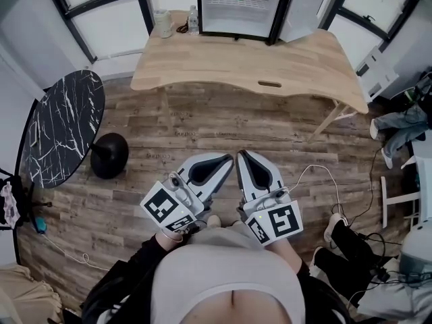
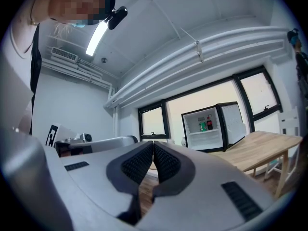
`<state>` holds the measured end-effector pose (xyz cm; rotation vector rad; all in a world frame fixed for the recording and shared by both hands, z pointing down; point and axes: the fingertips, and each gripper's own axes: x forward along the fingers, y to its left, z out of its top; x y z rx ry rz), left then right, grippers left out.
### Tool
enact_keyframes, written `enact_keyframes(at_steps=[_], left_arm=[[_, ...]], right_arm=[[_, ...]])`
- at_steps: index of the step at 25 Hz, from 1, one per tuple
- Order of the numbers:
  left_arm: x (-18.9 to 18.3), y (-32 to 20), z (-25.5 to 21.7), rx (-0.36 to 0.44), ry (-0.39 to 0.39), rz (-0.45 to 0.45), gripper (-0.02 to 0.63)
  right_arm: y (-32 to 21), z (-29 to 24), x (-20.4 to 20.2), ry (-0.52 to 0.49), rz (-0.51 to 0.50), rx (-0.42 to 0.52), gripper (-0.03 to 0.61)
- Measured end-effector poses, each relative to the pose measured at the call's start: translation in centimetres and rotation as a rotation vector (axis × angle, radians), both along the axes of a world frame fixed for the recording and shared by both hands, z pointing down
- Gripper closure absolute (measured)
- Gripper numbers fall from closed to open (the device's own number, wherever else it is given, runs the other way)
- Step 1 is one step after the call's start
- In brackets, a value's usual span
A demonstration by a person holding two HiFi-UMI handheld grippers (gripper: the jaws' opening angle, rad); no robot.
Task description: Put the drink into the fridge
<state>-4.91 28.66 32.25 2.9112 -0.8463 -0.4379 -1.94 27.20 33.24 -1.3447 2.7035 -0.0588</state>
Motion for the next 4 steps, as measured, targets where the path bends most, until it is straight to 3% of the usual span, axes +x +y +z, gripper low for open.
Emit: enact_keyframes(at_steps=[4], left_arm=[[0.08,0.0,0.17,-0.004,0.002,-0.001,0.601]], right_arm=[[0.05,0.03,0.12,0.001,0.001,0.003,0.549]])
